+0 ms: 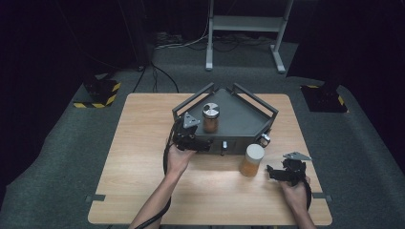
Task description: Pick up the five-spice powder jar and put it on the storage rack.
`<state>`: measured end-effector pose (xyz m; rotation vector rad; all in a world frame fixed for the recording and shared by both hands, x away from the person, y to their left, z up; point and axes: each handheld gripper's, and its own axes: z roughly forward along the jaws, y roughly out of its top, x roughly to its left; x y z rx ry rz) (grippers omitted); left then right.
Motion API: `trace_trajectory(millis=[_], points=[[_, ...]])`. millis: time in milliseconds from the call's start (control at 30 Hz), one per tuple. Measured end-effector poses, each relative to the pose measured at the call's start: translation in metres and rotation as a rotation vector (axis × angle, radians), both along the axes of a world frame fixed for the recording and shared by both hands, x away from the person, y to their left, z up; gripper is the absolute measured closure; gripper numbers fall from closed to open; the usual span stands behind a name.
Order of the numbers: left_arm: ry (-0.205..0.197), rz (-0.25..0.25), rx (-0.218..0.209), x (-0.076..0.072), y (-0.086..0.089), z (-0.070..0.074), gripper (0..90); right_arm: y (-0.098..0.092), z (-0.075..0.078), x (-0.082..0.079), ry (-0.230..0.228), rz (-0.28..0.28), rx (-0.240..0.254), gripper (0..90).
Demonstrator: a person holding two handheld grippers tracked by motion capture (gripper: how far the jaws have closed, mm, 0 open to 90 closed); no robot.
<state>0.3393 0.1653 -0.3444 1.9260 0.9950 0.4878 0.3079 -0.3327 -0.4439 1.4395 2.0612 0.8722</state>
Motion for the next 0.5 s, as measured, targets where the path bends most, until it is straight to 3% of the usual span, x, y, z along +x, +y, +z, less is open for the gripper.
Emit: trace_trajectory(millis=[500], points=[[0.028, 0.007, 0.010, -0.014, 0.008, -0.018, 4.6, 0.000, 0.000, 0.000, 0.000, 0.000, 0.000, 5.8]])
